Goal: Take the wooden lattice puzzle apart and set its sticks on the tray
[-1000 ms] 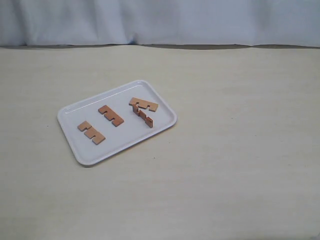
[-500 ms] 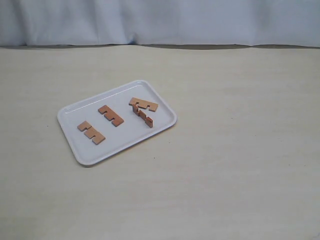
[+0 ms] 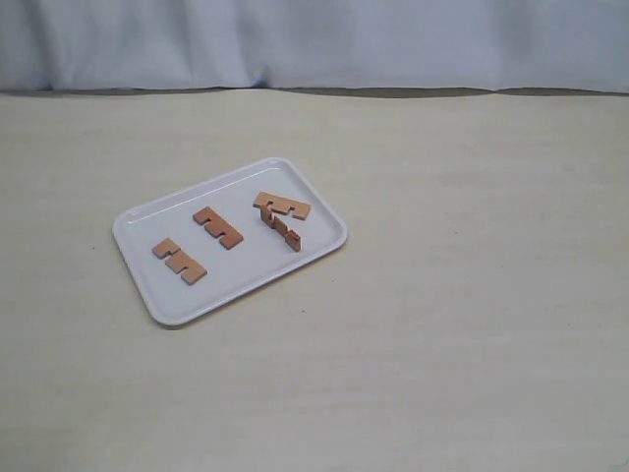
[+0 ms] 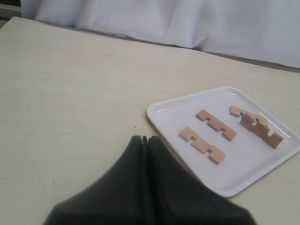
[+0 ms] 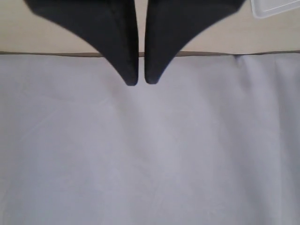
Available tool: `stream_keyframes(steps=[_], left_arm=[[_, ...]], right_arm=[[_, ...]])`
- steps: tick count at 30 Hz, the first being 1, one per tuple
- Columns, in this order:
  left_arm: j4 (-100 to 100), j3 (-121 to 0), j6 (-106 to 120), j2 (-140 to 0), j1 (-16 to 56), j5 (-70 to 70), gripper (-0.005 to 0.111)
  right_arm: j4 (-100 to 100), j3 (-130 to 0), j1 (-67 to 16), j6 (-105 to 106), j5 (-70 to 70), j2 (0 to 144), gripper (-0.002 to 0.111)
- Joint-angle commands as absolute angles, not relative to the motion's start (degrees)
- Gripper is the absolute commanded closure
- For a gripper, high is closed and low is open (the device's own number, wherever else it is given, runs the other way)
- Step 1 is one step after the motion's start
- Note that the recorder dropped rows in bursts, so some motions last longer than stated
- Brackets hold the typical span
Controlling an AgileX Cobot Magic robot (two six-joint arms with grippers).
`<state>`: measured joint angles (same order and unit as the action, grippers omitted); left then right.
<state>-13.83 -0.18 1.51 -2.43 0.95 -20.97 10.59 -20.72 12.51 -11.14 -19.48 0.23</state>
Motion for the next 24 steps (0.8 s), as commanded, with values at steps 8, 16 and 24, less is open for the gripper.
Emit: stream_keyframes(steps=[8, 16, 24], left_arm=[[-14.03, 0.0, 1.42, -2.63, 1.41, -20.6, 0.107], [-14.03, 0.0, 1.42, -2.63, 1.41, -20.62, 0.107], [-14.03, 0.0, 1.42, -2.63, 1.41, -20.62, 0.107]], right_arm=[[4.0, -19.55, 12.54, -12.74, -20.47, 0.0, 0.104], [3.45, -9.87, 12.54, -12.6, -8.92, 0.0, 0.104], [1.79, -0.91, 12.54, -12.7, -1.55, 0.0, 0.104]])
